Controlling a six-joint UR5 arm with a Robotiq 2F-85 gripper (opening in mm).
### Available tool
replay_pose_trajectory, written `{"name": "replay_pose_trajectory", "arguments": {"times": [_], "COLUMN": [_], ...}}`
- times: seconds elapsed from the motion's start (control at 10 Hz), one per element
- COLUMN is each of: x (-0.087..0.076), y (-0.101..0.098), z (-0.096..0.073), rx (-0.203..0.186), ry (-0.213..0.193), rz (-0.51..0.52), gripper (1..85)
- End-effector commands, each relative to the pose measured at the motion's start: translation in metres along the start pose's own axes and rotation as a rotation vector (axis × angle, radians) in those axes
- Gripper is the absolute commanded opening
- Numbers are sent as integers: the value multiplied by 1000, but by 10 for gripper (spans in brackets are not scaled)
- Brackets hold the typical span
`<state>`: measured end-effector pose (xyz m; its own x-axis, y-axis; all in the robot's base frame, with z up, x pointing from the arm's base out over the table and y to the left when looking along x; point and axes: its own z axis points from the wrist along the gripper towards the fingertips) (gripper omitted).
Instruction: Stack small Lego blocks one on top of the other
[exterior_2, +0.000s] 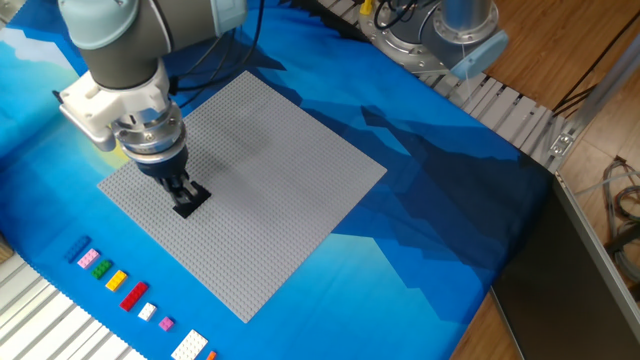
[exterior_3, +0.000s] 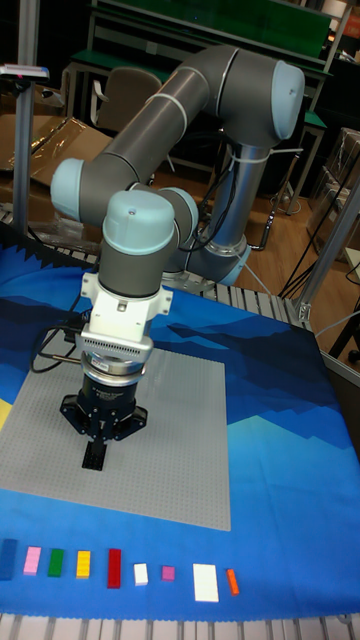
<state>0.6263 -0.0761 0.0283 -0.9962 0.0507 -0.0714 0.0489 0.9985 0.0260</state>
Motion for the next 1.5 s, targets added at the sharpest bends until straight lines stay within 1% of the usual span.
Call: {"name": "replay_pose_trajectory", "arguments": {"times": [0.0, 0.1, 0.4, 0.6, 0.8, 0.9, 1.1, 1.3, 1.4], "x": [1, -1, 0, 1, 8, 9, 12, 8, 3], "y": [1, 3, 0, -1, -1, -3, -3, -1, 0], "z": [4, 7, 10, 15, 16, 16, 16, 19, 21], "rx": [-11, -22, -15, -18, -17, -9, -10, -20, -22], "ry": [-10, -21, -20, -19, 9, 12, 24, 11, -8], "rz": [-7, -14, -22, -26, -22, -22, -17, -17, -20], "gripper": [10, 10, 10, 10, 10, 10, 10, 10, 10]}}
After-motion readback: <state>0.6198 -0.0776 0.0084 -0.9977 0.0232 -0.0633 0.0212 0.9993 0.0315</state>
